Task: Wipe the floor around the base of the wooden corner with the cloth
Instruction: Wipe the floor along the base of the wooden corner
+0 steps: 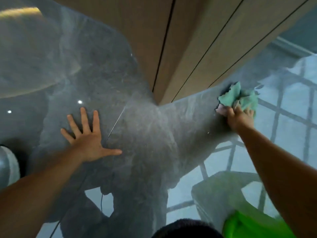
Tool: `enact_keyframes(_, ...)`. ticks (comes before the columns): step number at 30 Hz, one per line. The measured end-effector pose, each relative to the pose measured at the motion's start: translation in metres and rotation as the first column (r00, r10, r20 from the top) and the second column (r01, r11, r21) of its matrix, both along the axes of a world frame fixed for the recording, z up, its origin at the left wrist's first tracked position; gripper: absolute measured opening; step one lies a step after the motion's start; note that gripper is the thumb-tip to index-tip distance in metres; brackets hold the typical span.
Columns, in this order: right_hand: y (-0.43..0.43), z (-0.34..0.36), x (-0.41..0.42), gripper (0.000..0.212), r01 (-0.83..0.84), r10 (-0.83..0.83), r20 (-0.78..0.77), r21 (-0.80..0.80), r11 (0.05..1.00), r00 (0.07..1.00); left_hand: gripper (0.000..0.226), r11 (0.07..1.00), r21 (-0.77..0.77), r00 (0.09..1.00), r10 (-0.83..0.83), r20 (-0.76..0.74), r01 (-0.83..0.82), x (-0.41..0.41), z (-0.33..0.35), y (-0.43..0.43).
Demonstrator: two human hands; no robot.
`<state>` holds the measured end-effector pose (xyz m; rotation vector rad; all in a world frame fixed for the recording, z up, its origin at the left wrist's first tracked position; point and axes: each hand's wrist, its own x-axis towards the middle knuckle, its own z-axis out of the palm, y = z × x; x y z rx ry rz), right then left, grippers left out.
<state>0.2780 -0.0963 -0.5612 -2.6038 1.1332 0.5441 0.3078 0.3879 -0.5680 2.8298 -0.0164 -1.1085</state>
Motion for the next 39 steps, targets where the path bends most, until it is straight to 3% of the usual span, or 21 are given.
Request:
enact_keyframes(3,0.036,0.006,0.008,0.087,0.057,-0.054,-0.069,0.051,0.997,0.996,0.159,1.000,0.024,1.000,0.002,0.020,-0.002,0.000,0.003,-0.004)
enact_keyframes(5,0.120,0.001,-0.002,0.084,-0.182,0.183,-0.006,0.069,0.981,0.983,0.158,1.000,0.025,1.000,0.016,0.019,-0.016,-0.004,0.009,-0.005)
enact_keyframes(7,0.225,-0.001,-0.029,0.081,-0.538,0.523,0.143,0.098,0.837,0.840,0.156,0.999,0.055,0.999,-0.002,0.049,-0.001,-0.005,0.004,-0.001)
enact_keyframes(9,0.298,0.000,-0.047,0.077,-0.785,0.757,0.207,0.153,0.601,0.620,0.151,0.998,0.065,0.998,0.007,0.060,-0.011,-0.007,0.000,0.003)
enact_keyframes(10,0.313,0.000,-0.049,0.074,-0.832,0.805,0.211,0.155,0.533,0.555,0.148,0.998,0.057,0.998,0.003,0.060,-0.006,-0.011,-0.001,0.003)
enact_keyframes(13,0.281,-0.002,-0.037,0.061,-0.868,0.841,0.217,0.093,0.488,0.496,0.131,1.000,0.028,0.996,-0.011,0.088,0.009,-0.038,-0.007,0.006)
enact_keyframes(14,0.256,-0.001,-0.033,0.060,-0.859,0.834,0.208,0.078,0.506,0.511,0.130,1.000,0.020,0.996,0.010,0.089,-0.011,-0.048,-0.005,0.003)
enact_keyframes(16,0.189,0.000,-0.025,0.065,-0.743,0.730,0.151,0.056,0.666,0.666,0.134,0.997,0.004,0.994,0.071,0.079,-0.072,-0.062,0.001,-0.010)
enact_keyframes(19,0.074,0.012,-0.011,0.085,-0.272,0.271,0.043,0.024,0.962,0.962,0.141,0.989,-0.049,0.987,0.145,0.066,-0.142,-0.067,0.009,-0.054)
enact_keyframes(21,0.016,0.021,-0.010,0.094,-0.023,0.025,-0.088,0.014,1.000,0.996,0.138,0.993,-0.079,0.994,0.094,0.062,-0.089,-0.072,0.011,-0.094)
enact_keyframes(23,0.003,0.023,-0.011,0.093,0.054,-0.045,-0.148,0.053,0.997,0.988,0.138,0.990,-0.118,0.995,0.079,0.063,-0.071,-0.074,0.012,-0.137)
enact_keyframes(25,0.037,0.017,-0.015,0.087,-0.001,0.011,-0.079,0.126,0.992,0.997,0.143,0.987,-0.109,0.993,0.118,0.023,-0.115,-0.072,0.015,-0.171)
enact_keyframes(26,0.066,0.010,-0.021,0.081,-0.132,0.136,-0.015,0.144,0.981,0.991,0.145,0.985,-0.088,0.989,0.150,-0.002,-0.149,-0.070,0.014,-0.182)
enact_keyframes(27,0.102,0.003,-0.029,0.076,-0.322,0.316,0.065,0.142,0.936,0.947,0.145,0.981,-0.068,0.984,0.179,-0.023,-0.180,-0.069,0.012,-0.188)
enact_keyframes(29,0.168,-0.001,-0.048,0.070,-0.671,0.644,0.188,0.176,0.721,0.741,0.129,0.982,-0.024,0.982,0.190,-0.007,-0.190,-0.071,0.004,-0.188)
enact_keyframes(31,0.181,-0.004,-0.053,0.065,-0.856,0.827,0.220,0.148,0.496,0.518,0.118,0.988,0.014,0.988,0.154,0.029,-0.155,-0.074,-0.001,-0.178)
enact_keyframes(33,0.143,-0.005,-0.037,0.058,-0.923,0.897,0.219,0.068,0.378,0.384,0.138,0.992,-0.018,0.992,0.122,0.014,-0.122,-0.076,-0.005,-0.170)
enact_keyframes(34,0.115,-0.005,-0.026,0.056,-0.905,0.884,0.197,0.047,0.423,0.424,0.146,0.994,-0.036,0.995,0.104,0.012,-0.103,-0.077,-0.005,-0.168)
enact_keyframes(35,0.083,-0.006,-0.013,0.056,-0.829,0.810,0.190,0.040,0.557,0.554,0.149,0.994,-0.055,0.996,0.092,0.016,-0.091,-0.077,-0.005,-0.167)
enact_keyframes(37,0.015,-0.007,0.010,0.058,-0.495,0.483,0.162,0.044,0.868,0.860,0.149,0.992,-0.080,0.995,0.095,0.016,-0.093,-0.077,-0.006,-0.167)
enact_keyframes(39,-0.025,-0.003,0.026,0.069,-0.219,0.216,0.062,0.040,0.975,0.974,0.149,0.990,-0.094,0.994,0.109,0.026,-0.107,-0.076,-0.008,-0.167)
